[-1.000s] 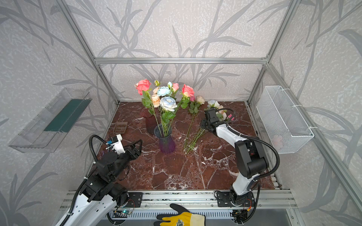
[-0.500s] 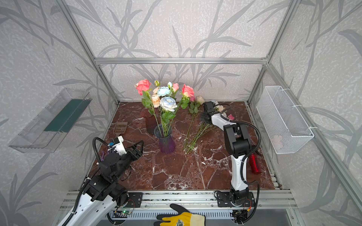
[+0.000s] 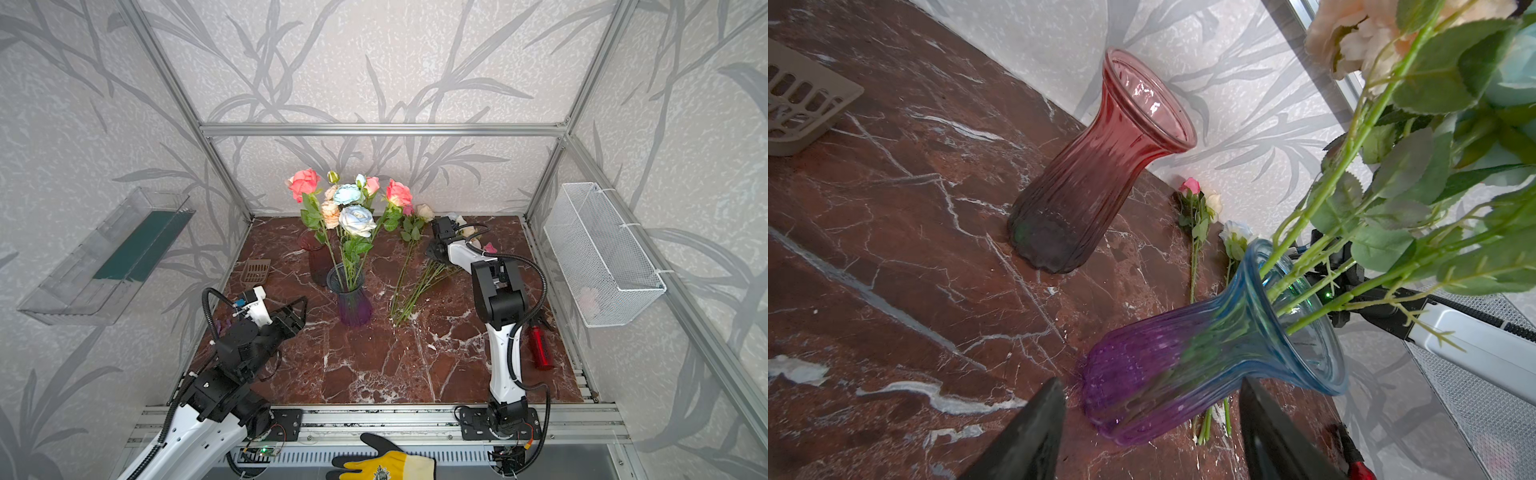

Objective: Arrange the flowers into the vase
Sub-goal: 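Grasp a white rose stem in the pile with the right gripper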

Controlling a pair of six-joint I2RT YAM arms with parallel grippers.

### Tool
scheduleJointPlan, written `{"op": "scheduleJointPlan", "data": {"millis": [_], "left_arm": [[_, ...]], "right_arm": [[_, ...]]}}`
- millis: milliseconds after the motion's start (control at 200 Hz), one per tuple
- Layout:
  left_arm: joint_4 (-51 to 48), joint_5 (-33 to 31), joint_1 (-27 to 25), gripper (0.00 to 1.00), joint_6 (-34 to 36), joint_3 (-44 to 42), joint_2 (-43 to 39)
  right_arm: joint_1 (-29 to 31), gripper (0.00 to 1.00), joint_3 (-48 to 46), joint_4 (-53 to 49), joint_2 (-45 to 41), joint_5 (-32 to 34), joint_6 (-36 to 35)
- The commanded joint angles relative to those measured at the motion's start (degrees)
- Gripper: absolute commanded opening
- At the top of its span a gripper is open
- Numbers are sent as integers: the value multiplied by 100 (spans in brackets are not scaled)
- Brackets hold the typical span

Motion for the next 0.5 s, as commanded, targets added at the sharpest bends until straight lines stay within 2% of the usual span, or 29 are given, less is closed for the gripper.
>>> {"op": "scheduleJointPlan", "data": {"millis": [0, 145, 495], "left_arm": [[150, -65, 7, 68, 60, 184, 12], [165, -48, 12, 68, 95, 224, 46], [-11, -22, 7, 68, 122, 436, 25]], "right_arm": [[-40, 5, -19, 154, -75, -109, 102], [-40, 0, -197, 360, -262, -282, 199], [17, 0, -942, 1417, -1248, -1065, 477]]}}
